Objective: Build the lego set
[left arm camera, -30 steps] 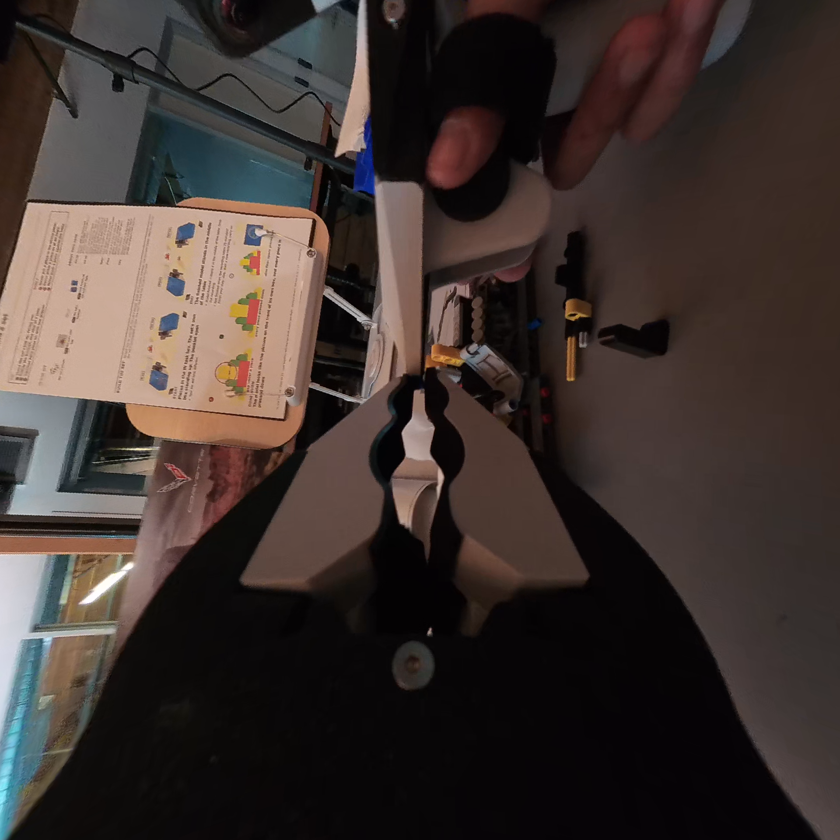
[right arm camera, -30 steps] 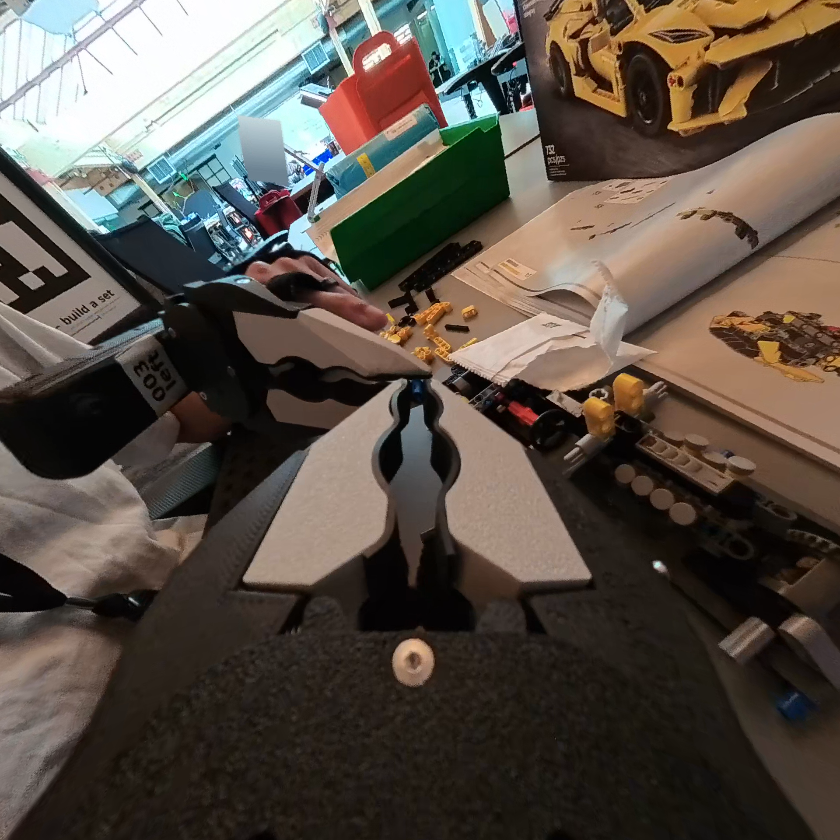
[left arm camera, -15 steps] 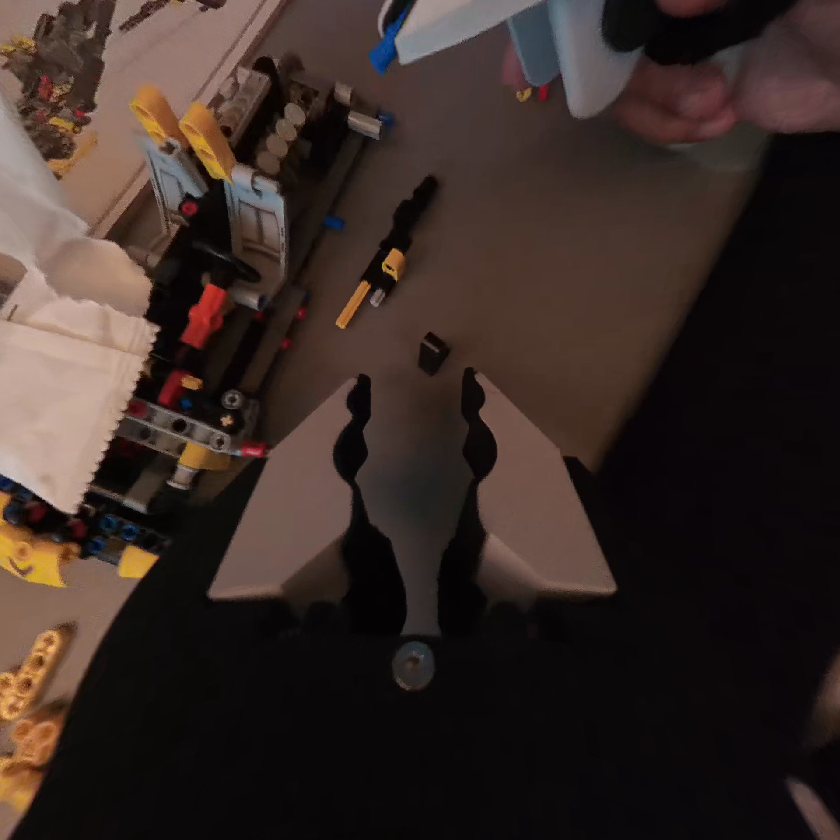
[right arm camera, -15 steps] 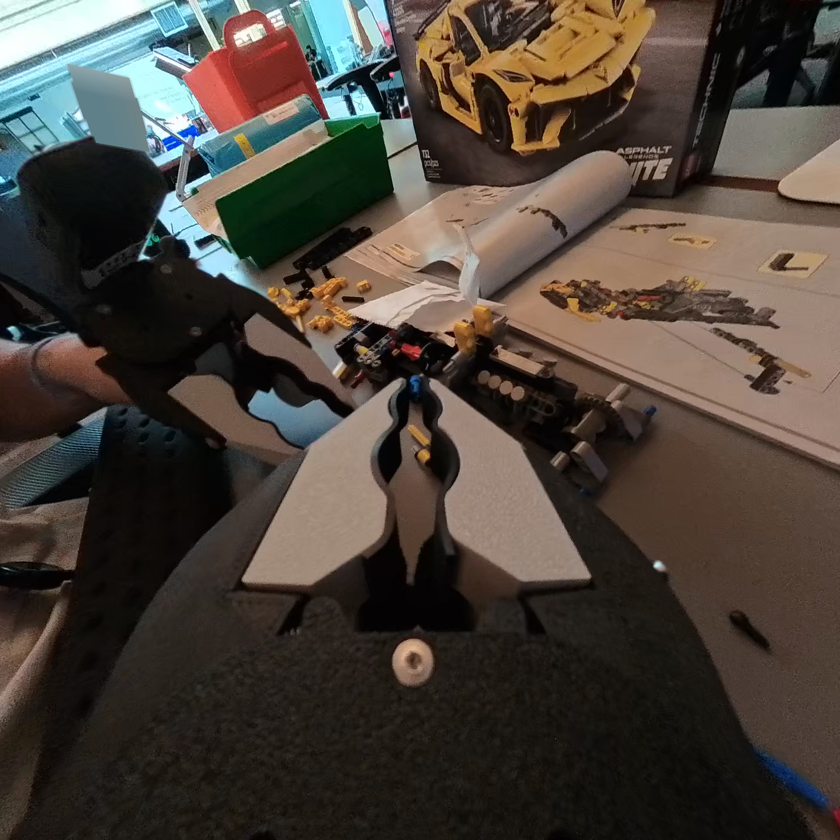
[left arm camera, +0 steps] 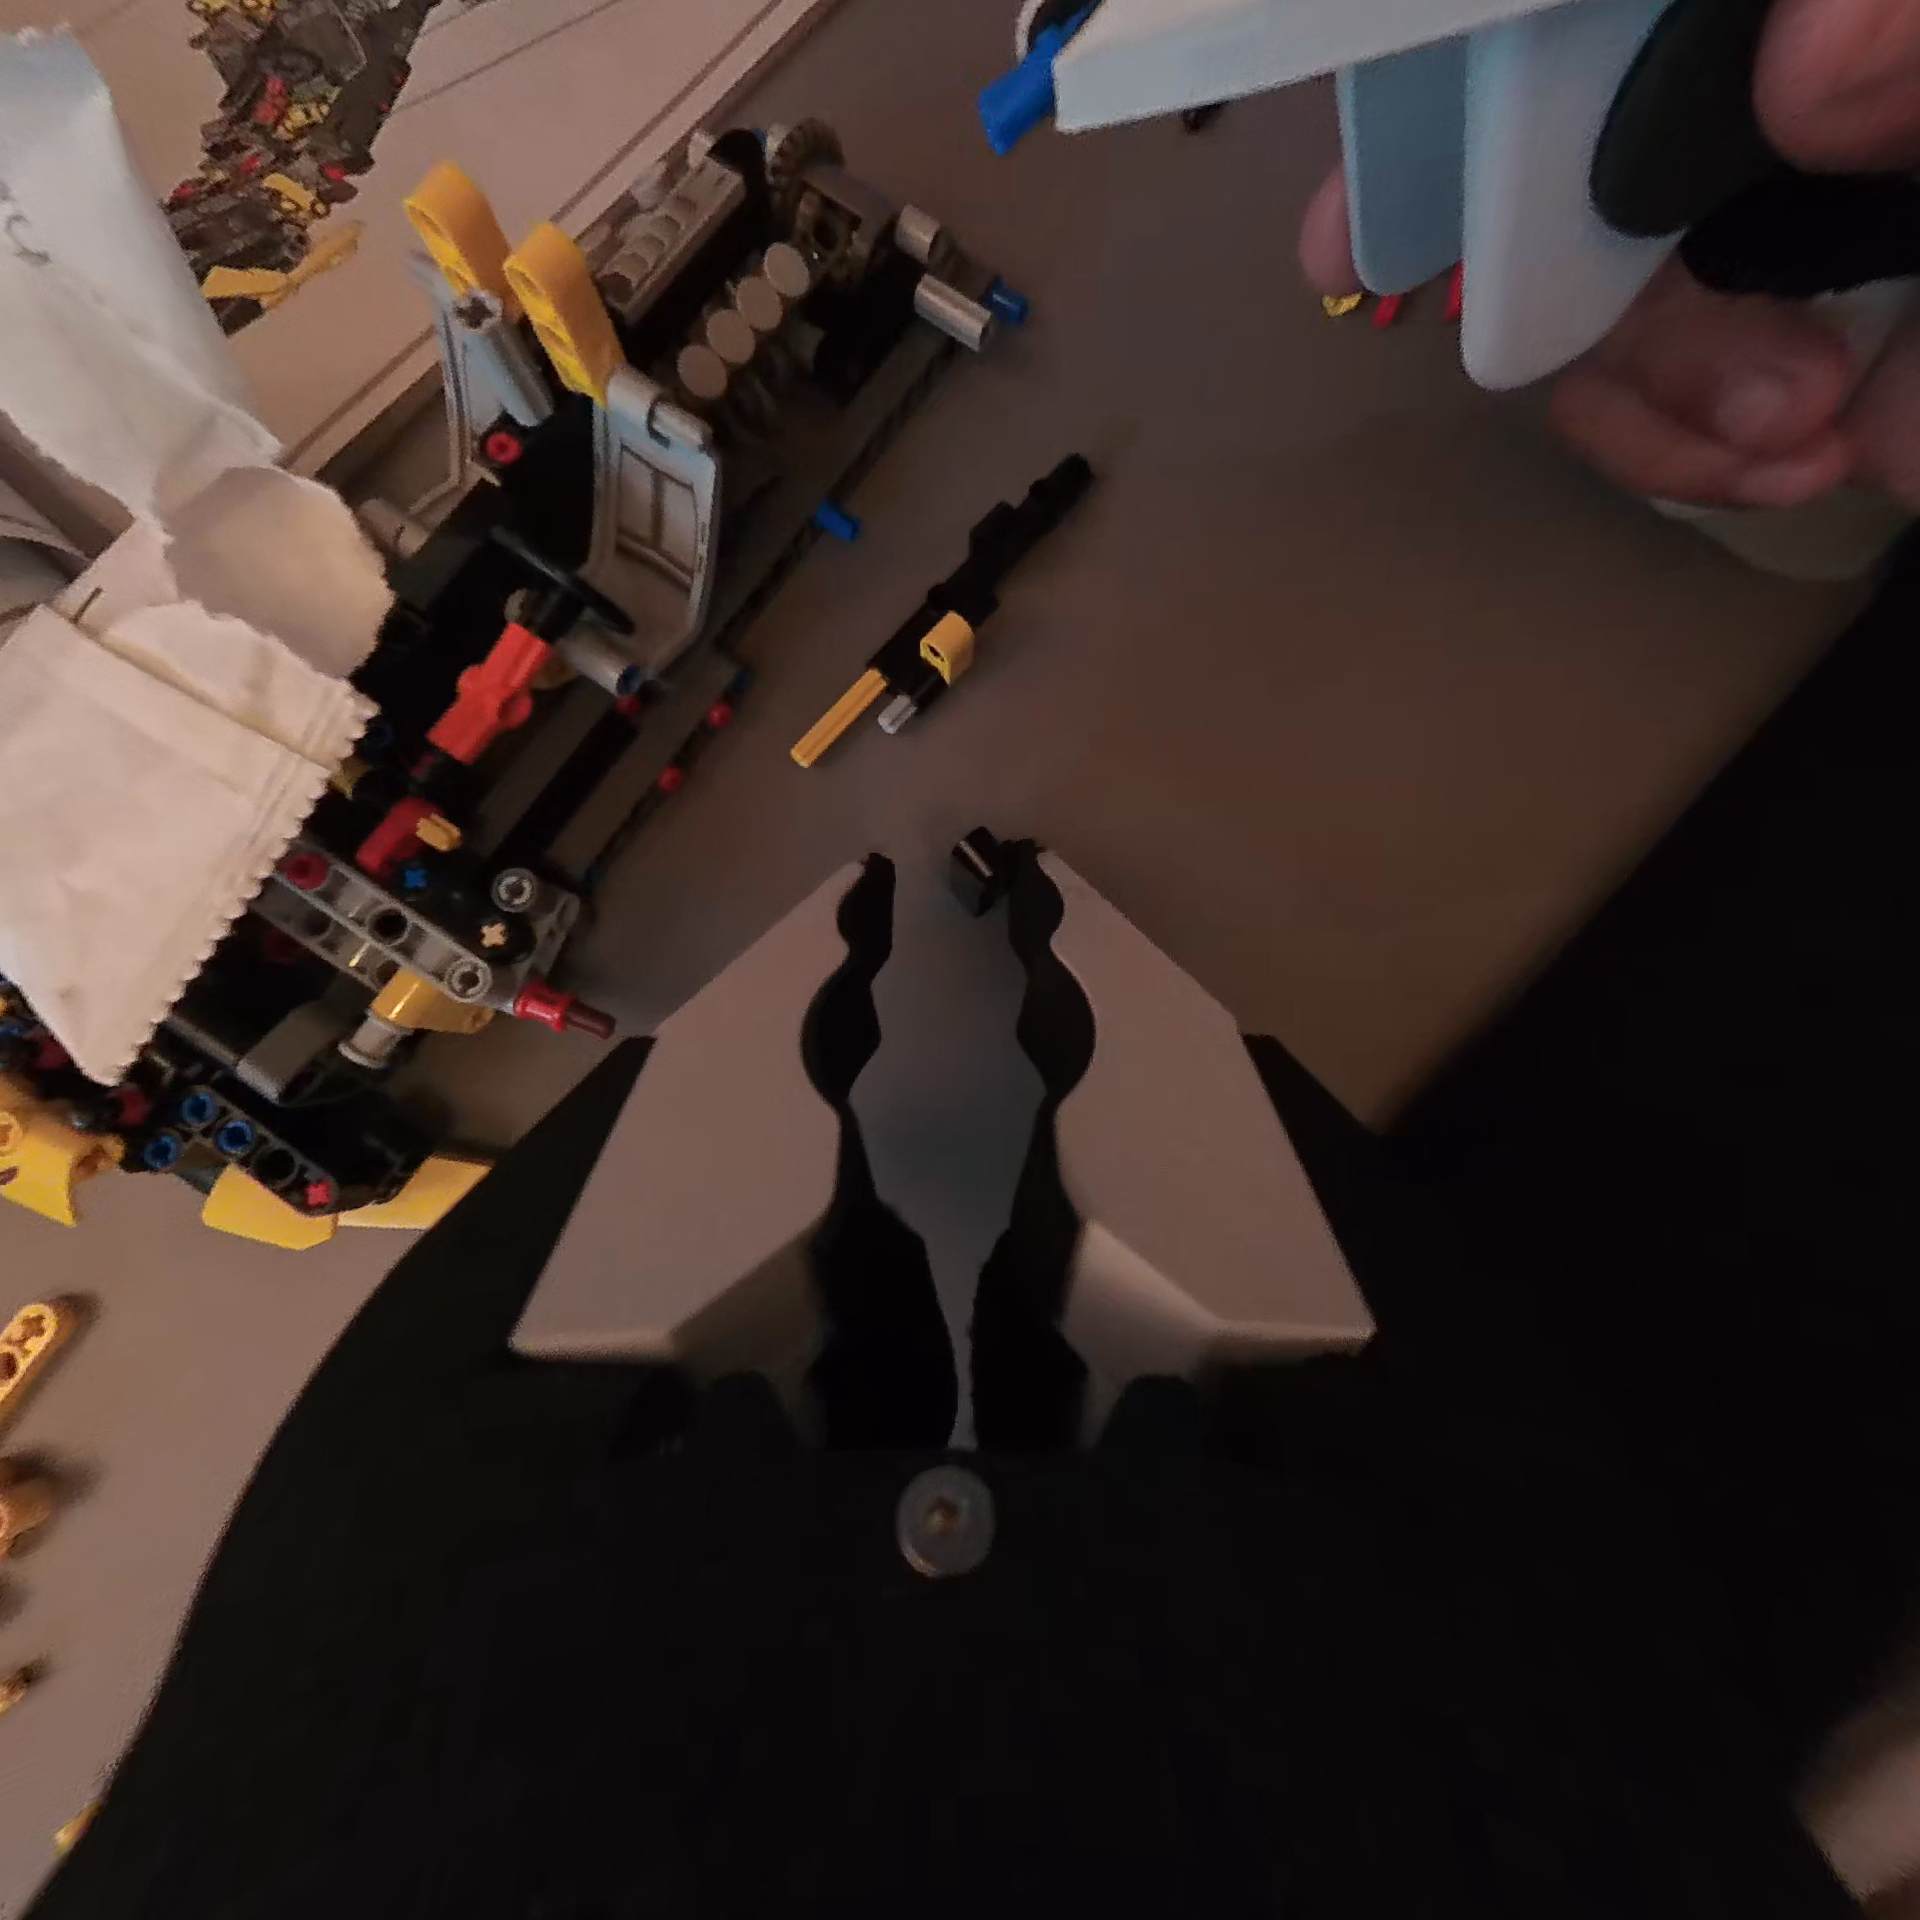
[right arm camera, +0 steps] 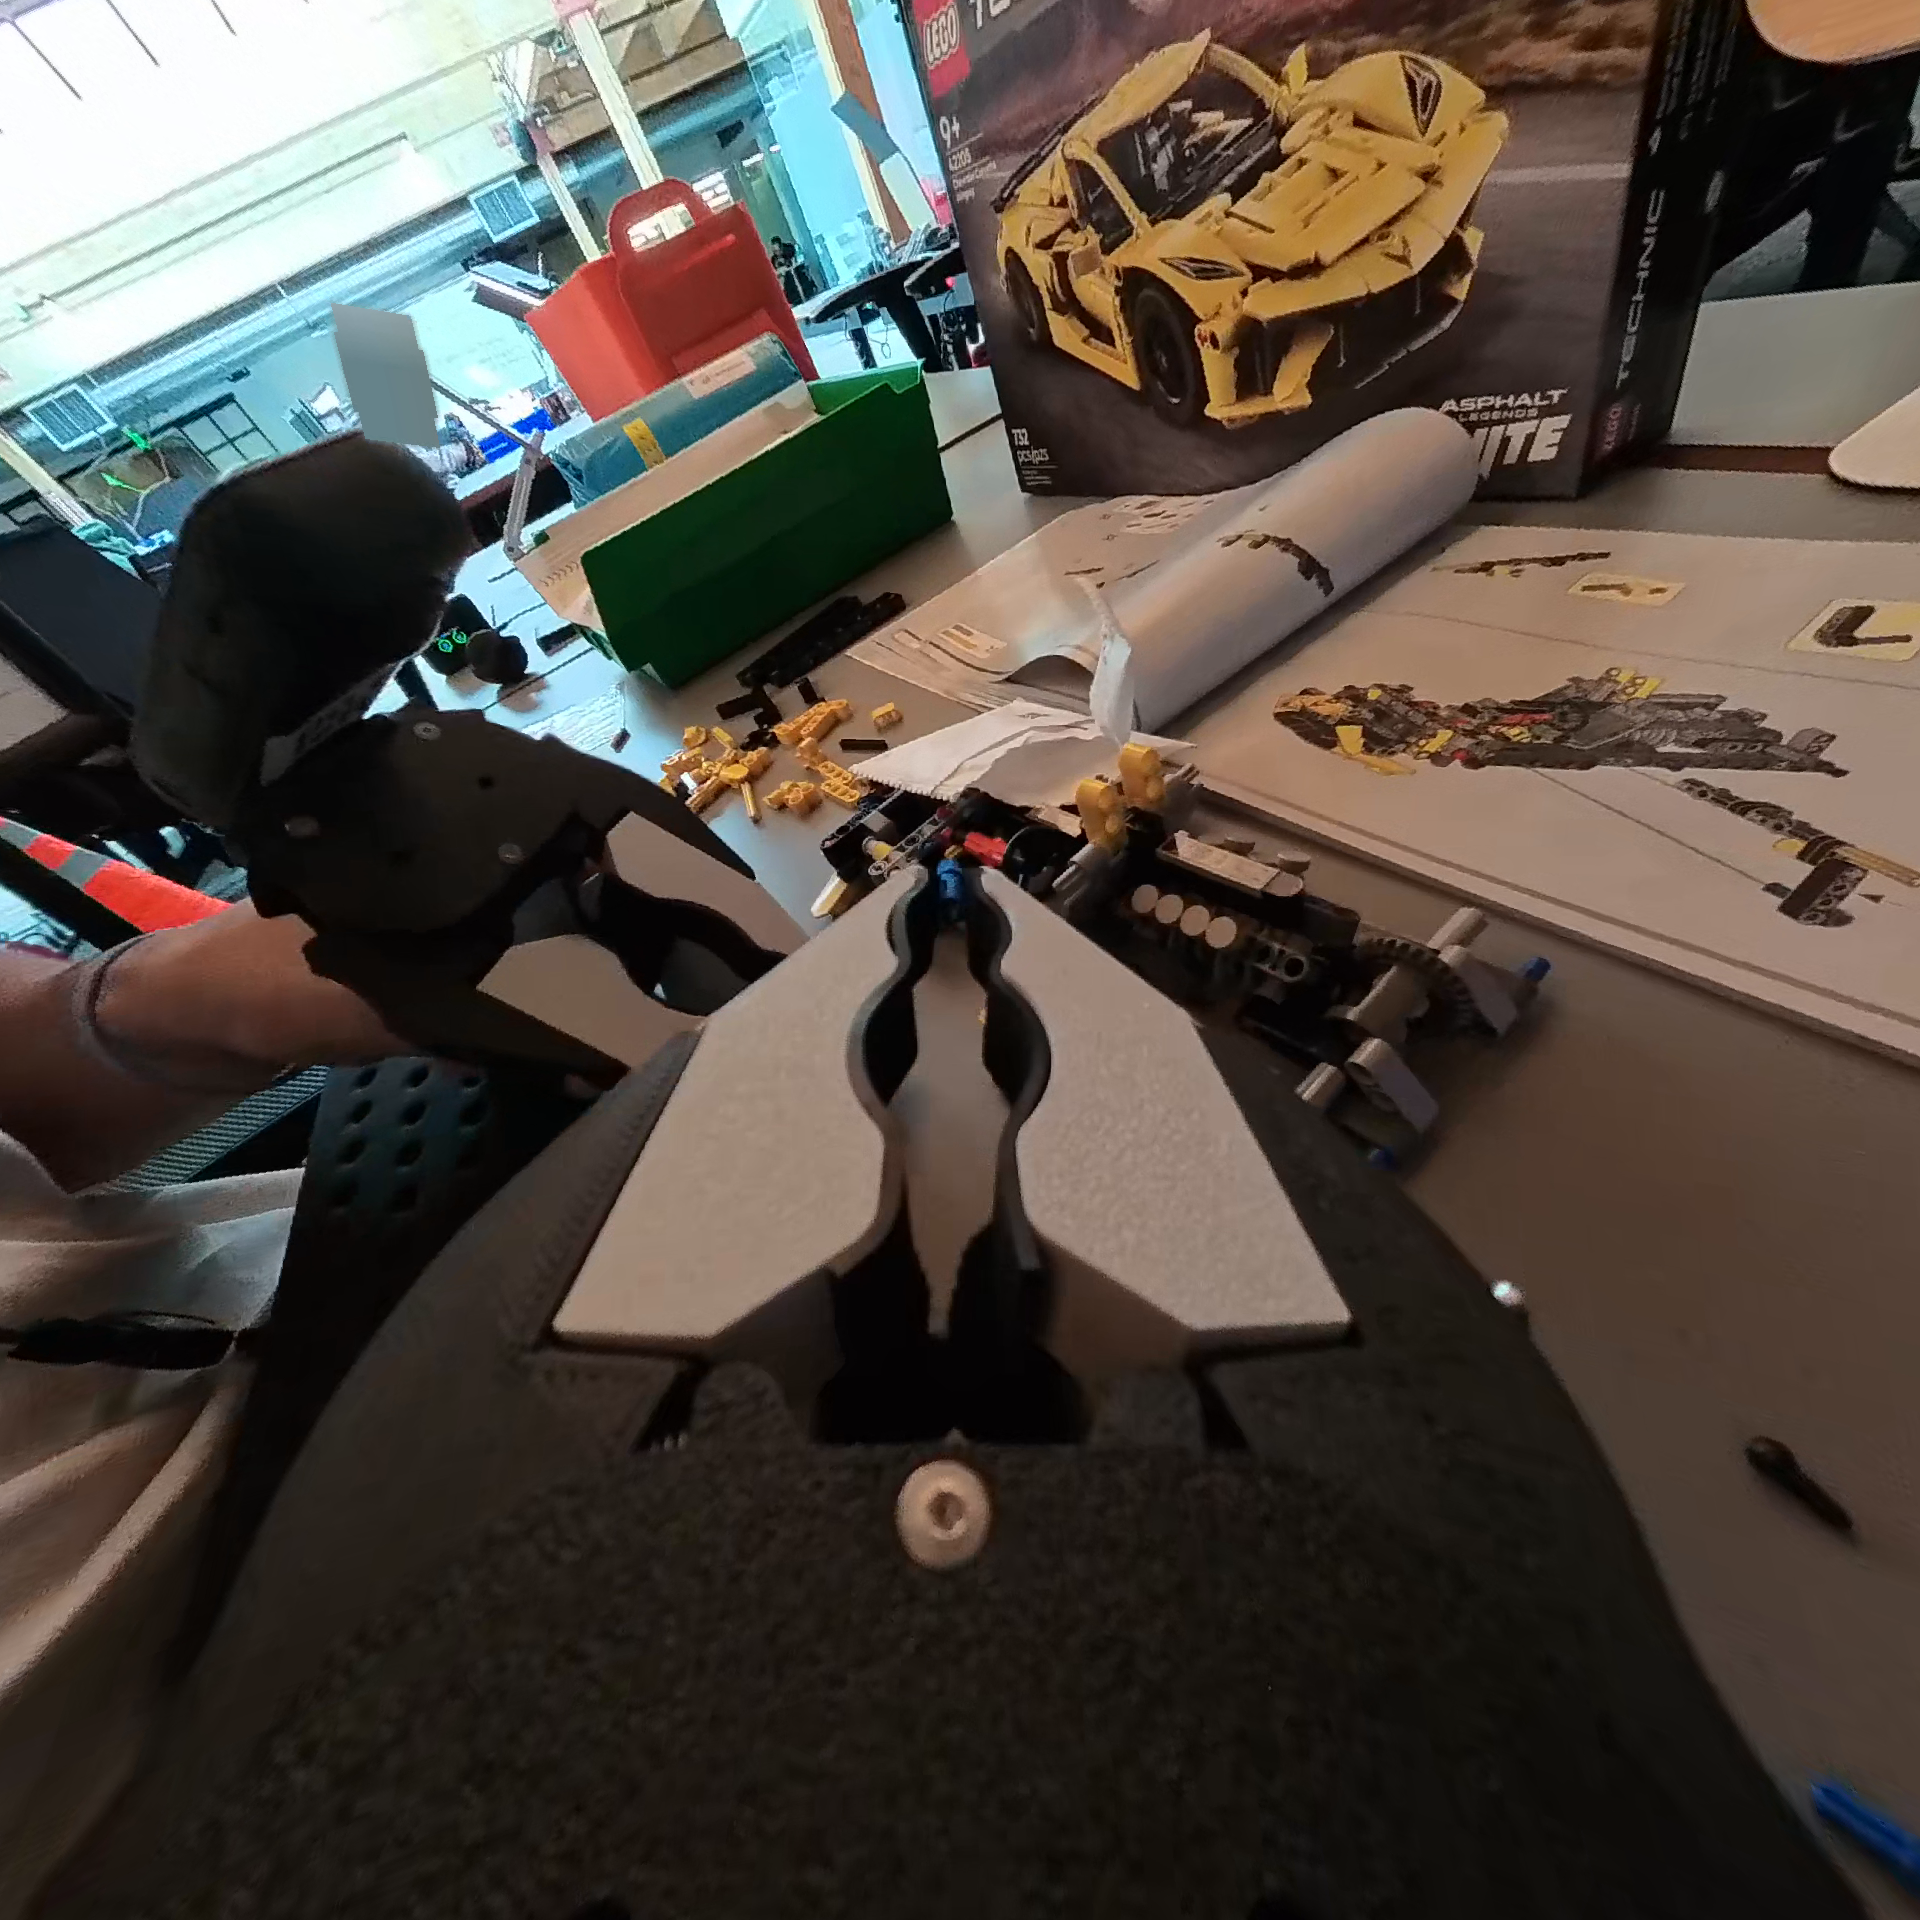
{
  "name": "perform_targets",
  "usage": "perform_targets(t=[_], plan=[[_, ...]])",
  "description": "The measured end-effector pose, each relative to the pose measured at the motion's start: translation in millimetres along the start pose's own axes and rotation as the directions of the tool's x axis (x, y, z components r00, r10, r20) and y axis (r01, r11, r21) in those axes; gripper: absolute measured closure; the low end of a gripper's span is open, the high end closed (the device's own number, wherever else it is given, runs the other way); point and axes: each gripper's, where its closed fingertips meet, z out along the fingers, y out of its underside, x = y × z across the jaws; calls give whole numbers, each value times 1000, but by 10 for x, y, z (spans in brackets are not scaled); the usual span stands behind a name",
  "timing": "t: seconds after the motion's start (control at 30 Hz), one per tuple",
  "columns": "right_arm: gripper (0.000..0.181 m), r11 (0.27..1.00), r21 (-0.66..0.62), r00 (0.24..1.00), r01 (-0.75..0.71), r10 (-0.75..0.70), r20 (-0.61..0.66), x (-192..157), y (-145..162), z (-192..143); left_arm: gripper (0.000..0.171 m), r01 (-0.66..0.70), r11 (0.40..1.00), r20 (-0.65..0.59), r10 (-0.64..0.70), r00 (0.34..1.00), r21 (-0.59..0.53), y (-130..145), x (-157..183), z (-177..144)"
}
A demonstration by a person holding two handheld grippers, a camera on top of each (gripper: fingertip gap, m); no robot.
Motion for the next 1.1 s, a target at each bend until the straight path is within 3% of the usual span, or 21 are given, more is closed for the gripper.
perform_targets(t=[0.33, 0.5, 0.67, 0.8, 1.1], plan=[[177, 1000, -9, 1000, 0, 0, -10, 18, 22, 7, 164, -3, 1000, 3, 3, 1000, -6, 1, 0, 15], [177, 1000, -9, 1000, 0, 0, -11, 18, 25, 8, 164, -119, 993, -1, 119, 993, -8, -9, 3, 19], [177, 1000, -26, 1000, -7, 7, -8, 19, 58, 21, 164, -275, 961, -110, 275, 955, 12, -1, 18, 11], [177, 1000, -26, 1000, -6, 5, -10, 19, 59, 21, 163, -194, 981, -231, 188, 955, -2, 11, 10, 12], [177, 999, -29, 1000, -15, 15, -4, 14, 67, 20, 162, -73, 997, -270, 74, 960, 13, 1, 31, 37]])
